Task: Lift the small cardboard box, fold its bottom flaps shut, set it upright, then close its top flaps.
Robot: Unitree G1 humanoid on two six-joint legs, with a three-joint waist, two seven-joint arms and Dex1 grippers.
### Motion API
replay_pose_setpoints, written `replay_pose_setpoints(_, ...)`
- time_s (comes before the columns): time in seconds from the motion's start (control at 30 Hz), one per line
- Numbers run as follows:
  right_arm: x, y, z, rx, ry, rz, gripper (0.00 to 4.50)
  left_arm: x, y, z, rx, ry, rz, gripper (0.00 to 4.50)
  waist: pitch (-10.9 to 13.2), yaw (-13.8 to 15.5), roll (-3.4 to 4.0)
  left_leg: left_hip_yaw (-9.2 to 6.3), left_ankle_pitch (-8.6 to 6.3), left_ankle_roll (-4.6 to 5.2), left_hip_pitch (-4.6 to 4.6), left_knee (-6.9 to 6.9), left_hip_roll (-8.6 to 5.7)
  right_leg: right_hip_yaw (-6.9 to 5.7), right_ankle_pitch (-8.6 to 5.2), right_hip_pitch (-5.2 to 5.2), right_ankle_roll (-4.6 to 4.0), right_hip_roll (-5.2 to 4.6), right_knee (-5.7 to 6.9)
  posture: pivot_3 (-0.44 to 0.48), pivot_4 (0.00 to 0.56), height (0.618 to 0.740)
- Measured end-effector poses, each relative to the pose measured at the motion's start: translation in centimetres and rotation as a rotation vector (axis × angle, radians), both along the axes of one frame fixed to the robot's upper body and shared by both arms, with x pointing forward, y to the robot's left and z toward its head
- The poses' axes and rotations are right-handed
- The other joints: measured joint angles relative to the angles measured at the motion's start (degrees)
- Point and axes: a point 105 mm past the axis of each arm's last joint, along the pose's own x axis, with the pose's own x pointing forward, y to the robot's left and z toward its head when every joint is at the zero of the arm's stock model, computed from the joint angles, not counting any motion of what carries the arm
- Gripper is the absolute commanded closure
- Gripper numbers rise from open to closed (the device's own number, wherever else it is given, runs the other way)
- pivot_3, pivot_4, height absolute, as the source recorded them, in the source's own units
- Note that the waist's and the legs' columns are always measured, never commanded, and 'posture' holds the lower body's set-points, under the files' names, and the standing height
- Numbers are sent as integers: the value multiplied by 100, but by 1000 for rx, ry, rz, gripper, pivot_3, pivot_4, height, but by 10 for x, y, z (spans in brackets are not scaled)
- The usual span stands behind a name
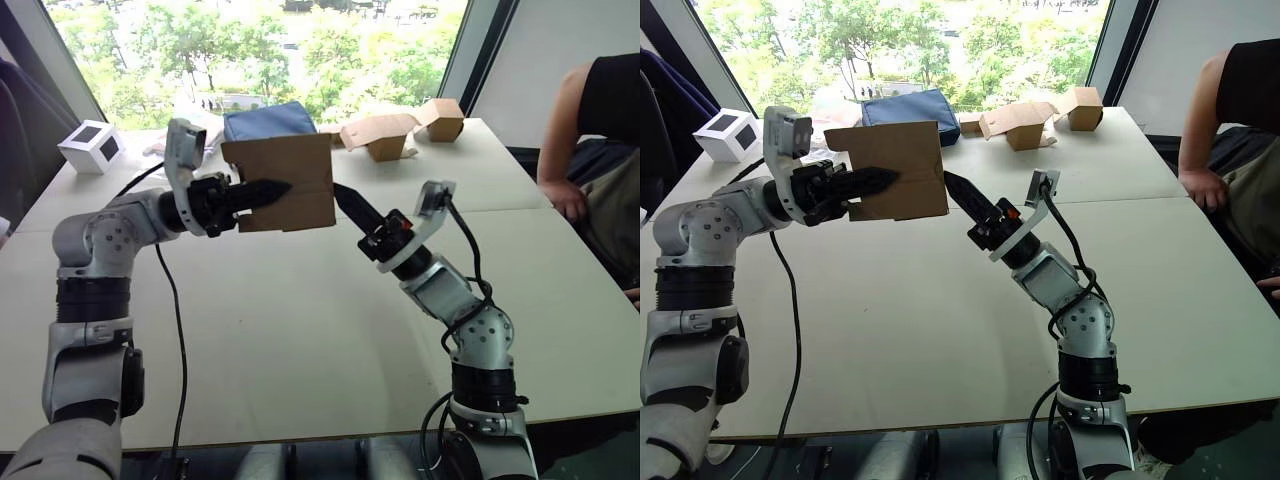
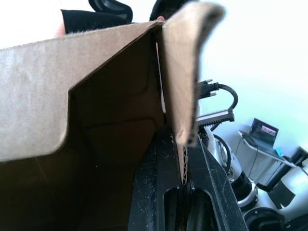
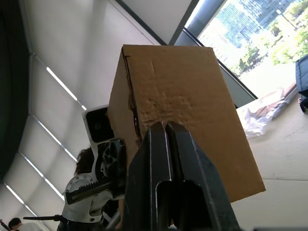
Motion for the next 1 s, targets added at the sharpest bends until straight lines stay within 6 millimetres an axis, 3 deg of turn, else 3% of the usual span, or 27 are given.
replay_pose_setpoints(0.17, 1, -1, -2, -24, -11, -9, 4478, 1, 0, -1, 4, 3, 11, 4500, 0, -1, 0, 0, 0, 1, 0, 0, 0, 0, 0, 0, 0, 0, 0, 0, 150, 740)
replay_pose_setpoints(0.27, 1, -12, -12, -86, -11, -35, 4478, 5, 0, -4, 45, 6, 52, 4500, 0, 16, 0, 0, -2, 3, -1, 1, -2, -1, 0, 2, 0, -1, -2, 0, 150, 740)
replay_pose_setpoints(0.4, -2, -49, -40, -305, 7, -110, 4478, 1, 3, -14, 305, -50, 112, 4500, 1, 23, -2, 3, -10, 17, -2, 1, -7, 0, 0, 5, 0, -6, -6, 0, 150, 740)
replay_pose_setpoints(0.5, -23, -70, -53, -626, -91, -78, 4478, -3, 5, -22, 677, -128, 76, 4500, 6, 31, -1, 4, -11, 19, 0, 4, -7, -4, -2, 7, 1, 4, -6, 0, 150, 740)
replay_pose_setpoints(0.63, -46, -73, -72, -929, -188, 36, 4478, -7, 1, -18, 937, -220, 2, 4500, 4, 32, -3, 6, -13, 23, 5, 3, -7, -8, -5, 22, 5, 15, -15, 0, 150, 740)
replay_pose_setpoints(0.7, -52, -73, -83, -1017, -216, 72, 4478, -8, -1, -23, 1020, -233, -39, 4500, 4, 24, -3, 8, -14, 25, 5, 6, -4, -6, -8, 24, 8, 15, -16, 0, 150, 740)
replay_pose_setpoints(0.77, -60, -75, -101, -1156, -248, 112, 4478, -12, -1, -41, 1169, -228, -123, 4500, 5, 14, -5, 8, -15, 27, 2, 8, -3, -6, -9, 23, 10, 15, -16, 0, 150, 740)
replay_pose_setpoints(1.0, -61, -59, -111, -1230, -342, 72, 4478, -26, -9, -74, 1334, -214, -285, 4500, 7, 37, -9, 2, -18, 32, -4, 31, 7, -5, -9, 24, 10, 13, -10, 0, 150, 740)
